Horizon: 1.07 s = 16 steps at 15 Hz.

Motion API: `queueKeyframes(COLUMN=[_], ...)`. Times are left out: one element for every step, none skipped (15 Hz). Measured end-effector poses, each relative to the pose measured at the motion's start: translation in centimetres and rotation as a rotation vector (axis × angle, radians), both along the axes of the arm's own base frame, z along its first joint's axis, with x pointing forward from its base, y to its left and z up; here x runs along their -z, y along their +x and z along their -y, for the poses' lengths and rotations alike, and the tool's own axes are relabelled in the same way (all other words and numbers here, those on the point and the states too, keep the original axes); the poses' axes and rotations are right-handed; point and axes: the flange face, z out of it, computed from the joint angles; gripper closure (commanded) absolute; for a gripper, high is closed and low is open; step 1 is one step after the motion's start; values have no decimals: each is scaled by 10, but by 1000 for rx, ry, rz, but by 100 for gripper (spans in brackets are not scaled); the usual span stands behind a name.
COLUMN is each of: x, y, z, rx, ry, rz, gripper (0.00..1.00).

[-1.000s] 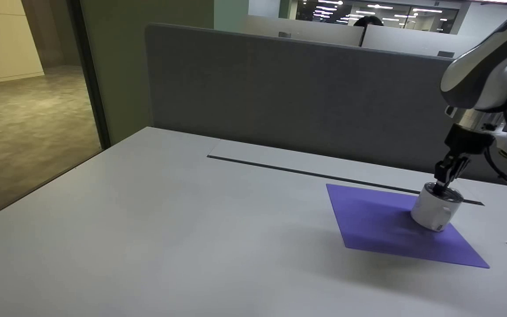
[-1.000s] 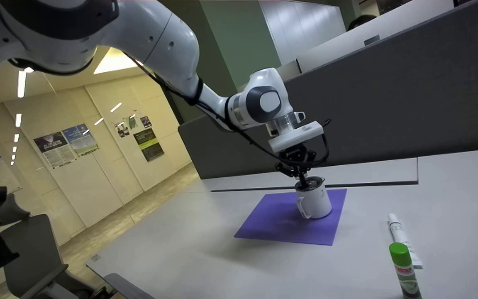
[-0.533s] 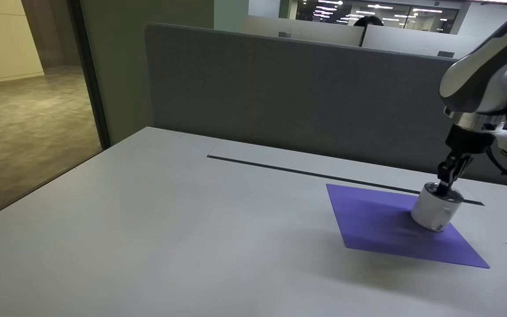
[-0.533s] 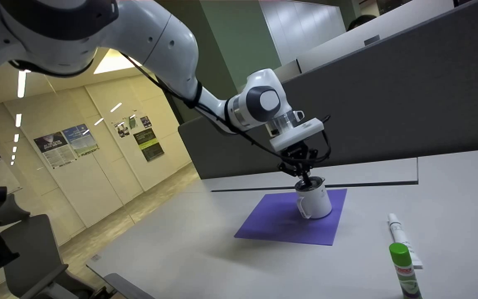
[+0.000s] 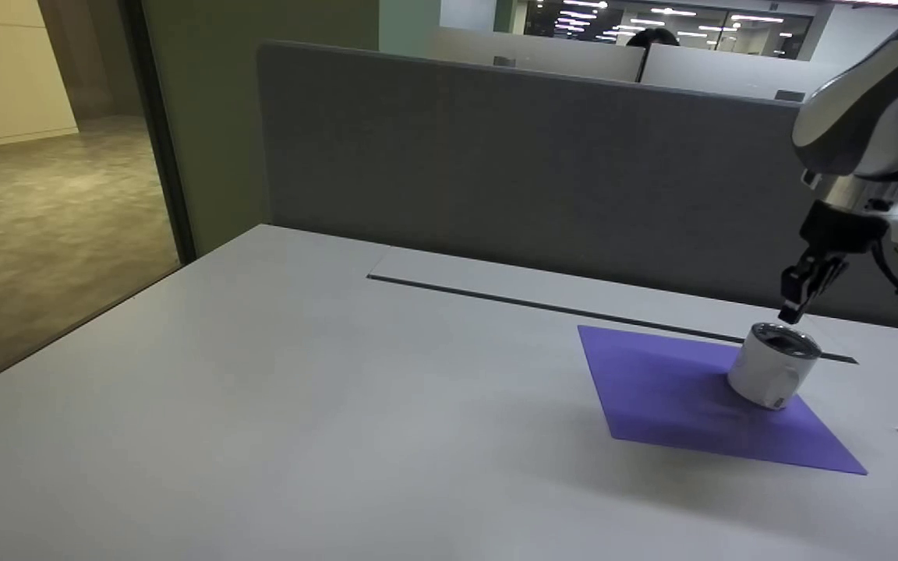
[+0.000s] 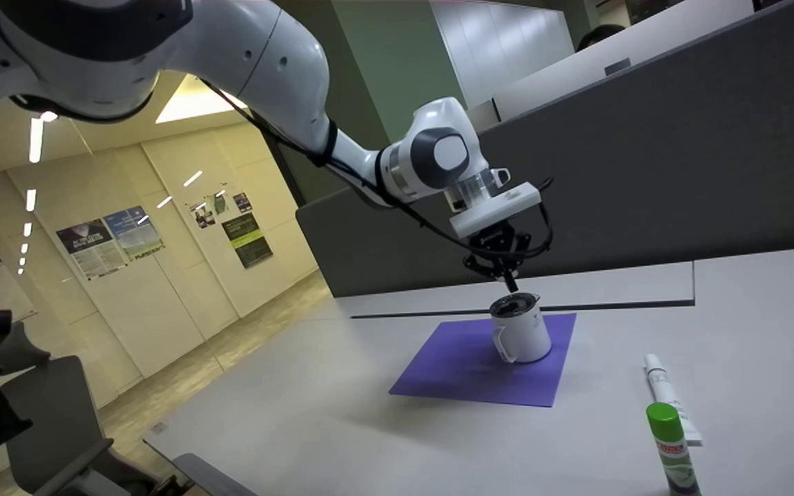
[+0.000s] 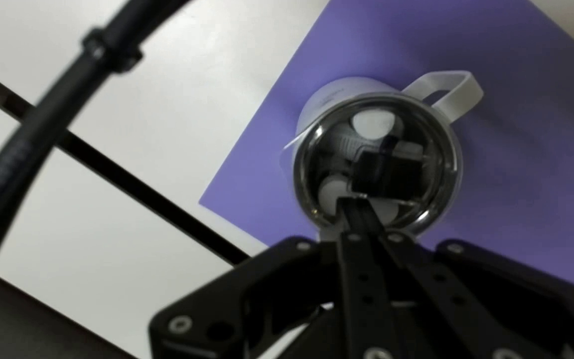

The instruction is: Remove the silver lid from the top of the white mug

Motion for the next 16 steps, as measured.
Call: queueKeyframes(x=[-15,-34,-54,-75,-94,-110,-123,-133,-140,-146,-149,-150,-149,-146,-145,-144], y=[2,2,0,-4,-8,-13,-18,-21,-23,-22,-19,-18,-18,-19,-20,-20], z=[5,11,16,21,25,29,34,38,42,46,50,53,55,56,56,56], rx=[9,11,18,26,34,42,51,59,67,78,90,100,108,112,113,113], ry=[5,8,10,12,11,9,7,4,2,2,2,6,11,14,15,16], rz=[-7,-31,-65,-99,-131,-158,-176,-182,-174,-144,-102,-71,-53,-54,-58,-59], gripper=[69,61,54,46,40,34,27,20,14,7,2,0,12,5,0,0])
